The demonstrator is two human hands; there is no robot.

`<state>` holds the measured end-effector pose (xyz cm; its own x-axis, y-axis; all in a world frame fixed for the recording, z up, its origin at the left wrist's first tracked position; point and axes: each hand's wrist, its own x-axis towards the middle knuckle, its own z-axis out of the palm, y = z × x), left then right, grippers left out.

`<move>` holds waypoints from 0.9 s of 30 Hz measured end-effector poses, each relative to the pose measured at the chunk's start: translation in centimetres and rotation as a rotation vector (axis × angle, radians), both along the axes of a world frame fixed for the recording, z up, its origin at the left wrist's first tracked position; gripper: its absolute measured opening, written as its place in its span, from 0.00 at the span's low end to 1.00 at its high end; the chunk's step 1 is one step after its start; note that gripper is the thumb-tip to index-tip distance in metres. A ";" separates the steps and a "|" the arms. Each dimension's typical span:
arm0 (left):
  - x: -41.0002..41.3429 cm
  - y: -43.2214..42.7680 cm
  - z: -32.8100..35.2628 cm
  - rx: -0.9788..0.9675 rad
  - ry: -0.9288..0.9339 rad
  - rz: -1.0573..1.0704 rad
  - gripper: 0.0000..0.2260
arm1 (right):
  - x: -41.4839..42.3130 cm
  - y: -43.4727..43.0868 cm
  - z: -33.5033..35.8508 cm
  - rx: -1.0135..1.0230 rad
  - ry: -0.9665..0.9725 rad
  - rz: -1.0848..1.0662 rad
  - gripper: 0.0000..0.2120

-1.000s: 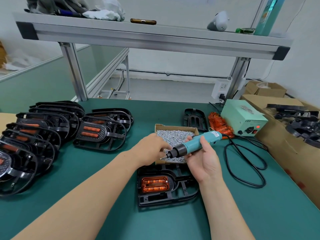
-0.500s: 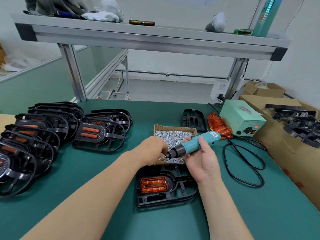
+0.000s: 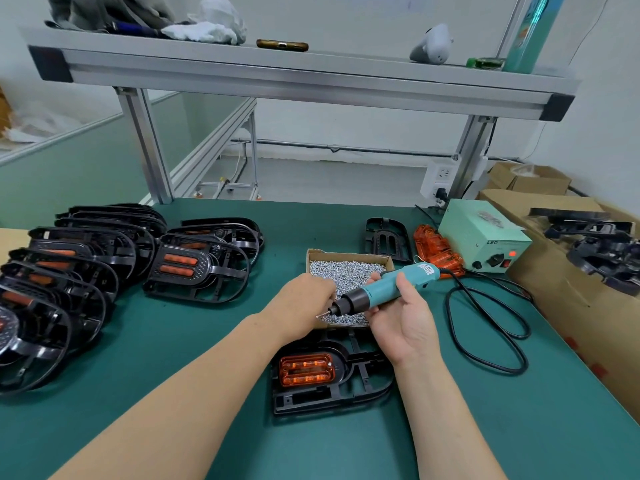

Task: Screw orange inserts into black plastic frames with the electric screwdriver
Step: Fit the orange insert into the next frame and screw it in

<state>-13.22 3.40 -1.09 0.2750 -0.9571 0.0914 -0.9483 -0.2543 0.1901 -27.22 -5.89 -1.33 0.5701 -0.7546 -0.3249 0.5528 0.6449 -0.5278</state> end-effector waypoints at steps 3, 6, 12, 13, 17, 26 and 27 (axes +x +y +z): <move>0.0 -0.2 -0.1 -0.060 0.135 0.072 0.06 | 0.0 -0.1 -0.1 -0.002 -0.002 -0.001 0.11; 0.0 -0.1 -0.1 -0.125 0.310 0.173 0.05 | 0.0 -0.1 0.0 -0.014 0.006 0.009 0.11; -0.1 2.0 -0.2 -0.289 0.504 0.263 0.06 | 0.1 0.0 -0.1 -0.017 0.013 0.011 0.13; -0.1 2.5 -0.2 -0.321 0.539 0.269 0.06 | 0.1 -0.1 -0.1 -0.015 0.010 0.014 0.13; -0.4 5.0 0.1 -0.431 0.665 0.297 0.09 | 0.1 -0.2 -0.2 -0.013 0.002 0.016 0.14; -0.8 10.1 -1.6 -0.511 0.762 0.438 0.11 | 0.2 -0.2 -0.5 -0.021 -0.017 0.004 0.13; -0.9 10.5 -2.0 -0.532 0.785 0.463 0.11 | 0.1 -0.2 -0.5 -0.027 -0.018 0.007 0.12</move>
<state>-14.12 13.90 -3.07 0.7671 -0.6326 0.1067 -0.3427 -0.2634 0.9018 -27.08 -6.09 -1.79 0.5807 -0.7590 -0.2946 0.5578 0.6345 -0.5351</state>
